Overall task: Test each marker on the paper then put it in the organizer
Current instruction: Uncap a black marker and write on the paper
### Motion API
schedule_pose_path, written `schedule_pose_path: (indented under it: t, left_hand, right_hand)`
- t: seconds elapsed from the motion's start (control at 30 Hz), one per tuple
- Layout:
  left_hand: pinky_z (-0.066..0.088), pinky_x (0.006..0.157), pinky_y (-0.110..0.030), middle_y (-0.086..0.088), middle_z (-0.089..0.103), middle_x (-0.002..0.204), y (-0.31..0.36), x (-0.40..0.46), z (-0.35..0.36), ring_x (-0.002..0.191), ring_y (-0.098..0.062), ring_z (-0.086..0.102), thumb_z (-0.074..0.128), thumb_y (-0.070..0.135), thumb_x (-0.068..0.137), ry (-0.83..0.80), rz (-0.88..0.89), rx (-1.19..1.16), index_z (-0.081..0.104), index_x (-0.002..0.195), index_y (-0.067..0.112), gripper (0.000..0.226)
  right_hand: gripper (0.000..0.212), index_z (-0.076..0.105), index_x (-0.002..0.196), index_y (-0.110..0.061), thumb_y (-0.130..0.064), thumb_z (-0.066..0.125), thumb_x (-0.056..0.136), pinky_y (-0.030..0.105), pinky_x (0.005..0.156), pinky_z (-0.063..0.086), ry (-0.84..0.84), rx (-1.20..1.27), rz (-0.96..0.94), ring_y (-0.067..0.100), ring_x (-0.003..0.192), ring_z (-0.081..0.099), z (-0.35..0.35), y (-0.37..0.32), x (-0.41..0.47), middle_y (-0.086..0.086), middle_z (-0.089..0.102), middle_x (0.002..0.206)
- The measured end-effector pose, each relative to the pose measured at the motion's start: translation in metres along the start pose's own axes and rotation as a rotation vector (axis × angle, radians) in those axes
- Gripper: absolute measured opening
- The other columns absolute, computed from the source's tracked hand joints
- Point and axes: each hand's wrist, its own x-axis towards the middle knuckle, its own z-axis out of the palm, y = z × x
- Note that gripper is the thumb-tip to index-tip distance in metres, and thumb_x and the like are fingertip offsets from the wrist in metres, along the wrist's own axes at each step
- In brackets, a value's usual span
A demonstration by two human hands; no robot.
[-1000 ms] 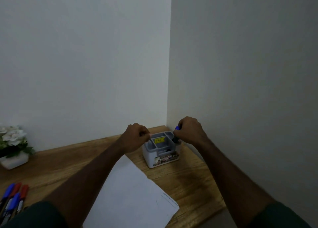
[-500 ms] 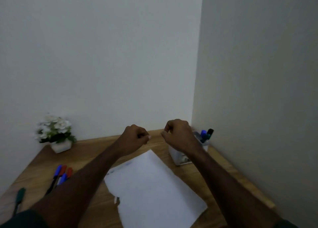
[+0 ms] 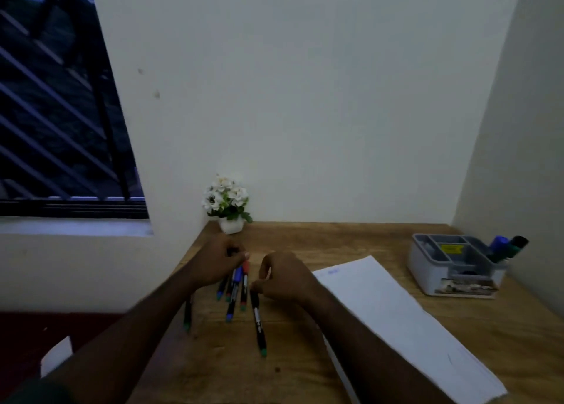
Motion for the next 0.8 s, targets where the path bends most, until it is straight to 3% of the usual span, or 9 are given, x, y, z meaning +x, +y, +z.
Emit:
schedule_pose_path:
  t: [0.03,0.13,0.23,0.33,0.43,0.53,0.6,0.7,0.8]
  left_hand:
    - [0.044,0.057,-0.029,-0.004,0.064,0.058,-0.007,-0.004,0.0,0.056,-0.014,0.06,0.066,0.012,0.088,-0.008,-0.007,-0.002,0.069,0.064,0.003,0.026]
    - [0.041,0.059,-0.02,0.008,0.06,0.061,-0.021,-0.012,0.003,0.059,-0.002,0.057,0.067,0.012,0.087,0.003,-0.027,-0.027,0.069,0.066,0.014,0.022]
    - [0.045,0.061,-0.026,0.008,0.06,0.061,-0.024,-0.01,0.007,0.059,-0.003,0.056,0.066,0.01,0.087,0.015,-0.024,-0.038,0.065,0.062,0.024,0.029]
    - [0.051,0.065,-0.031,0.004,0.069,0.07,-0.019,-0.003,0.013,0.067,-0.005,0.063,0.064,0.009,0.087,0.023,-0.014,-0.048,0.073,0.069,0.015,0.021]
    - [0.048,0.063,-0.023,0.005,0.068,0.067,-0.009,0.004,0.022,0.064,-0.005,0.063,0.062,0.018,0.091,0.047,-0.011,-0.141,0.071,0.07,0.019,0.023]
    - [0.045,0.054,-0.021,-0.002,0.065,0.062,0.009,0.011,0.032,0.053,-0.008,0.059,0.055,0.022,0.097,0.114,-0.007,-0.32,0.068,0.068,0.018,0.032]
    - [0.048,0.054,-0.02,-0.005,0.068,0.067,0.024,0.018,0.043,0.054,-0.012,0.06,0.05,0.024,0.1,0.143,0.002,-0.467,0.071,0.077,0.012,0.033]
    - [0.051,0.062,-0.025,-0.009,0.071,0.076,0.045,0.029,0.064,0.062,-0.017,0.063,0.05,0.027,0.1,0.1,-0.018,-0.566,0.073,0.096,0.009,0.029]
    - [0.053,0.064,-0.021,-0.002,0.072,0.076,0.06,0.039,0.084,0.068,-0.007,0.065,0.063,0.013,0.092,0.054,0.05,-0.521,0.074,0.096,0.01,0.012]
  right_hand:
    - [0.024,0.059,0.074,-0.021,-0.036,0.078,0.075,0.024,0.048,0.034,-0.036,-0.03,0.002,0.014,0.069,0.059,0.008,-0.005,0.002,-0.007,0.057,0.071]
    - [0.033,0.049,0.066,-0.022,-0.029,0.08,0.075,0.021,0.045,0.031,-0.046,-0.108,0.032,0.014,0.063,0.054,0.025,-0.014,0.006,-0.007,0.05,0.065]
    - [0.035,0.044,0.069,-0.022,-0.023,0.078,0.077,0.023,0.05,0.036,-0.044,-0.105,0.1,0.012,0.065,0.051,0.027,-0.015,0.009,-0.005,0.049,0.071]
    - [0.016,0.057,0.082,-0.014,-0.023,0.069,0.087,0.029,0.063,0.048,-0.047,-0.065,0.14,0.02,0.082,0.063,0.015,-0.015,0.005,0.003,0.06,0.084]
    - [0.015,0.067,0.1,-0.011,-0.022,0.059,0.096,0.038,0.072,0.06,0.007,0.084,0.109,0.024,0.085,0.07,-0.009,-0.006,-0.003,0.009,0.069,0.097]
    - [0.012,0.059,0.107,-0.023,-0.024,0.048,0.104,0.027,0.055,0.049,0.131,0.193,-0.068,0.012,0.065,0.064,-0.036,0.012,-0.011,0.0,0.062,0.09]
    - [0.016,0.058,0.113,-0.024,-0.028,0.045,0.106,0.026,0.058,0.041,0.196,0.065,-0.174,0.008,0.065,0.055,-0.049,0.034,-0.014,-0.009,0.058,0.079]
    - [0.015,0.058,0.098,-0.023,-0.029,0.046,0.105,0.025,0.059,0.034,0.169,-0.013,-0.151,0.005,0.065,0.047,-0.054,0.072,-0.021,-0.013,0.052,0.074]
    - [0.021,0.06,0.097,-0.02,-0.032,0.046,0.105,0.028,0.06,0.033,0.234,-0.104,-0.13,0.008,0.066,0.05,-0.053,0.105,-0.026,-0.006,0.061,0.08]
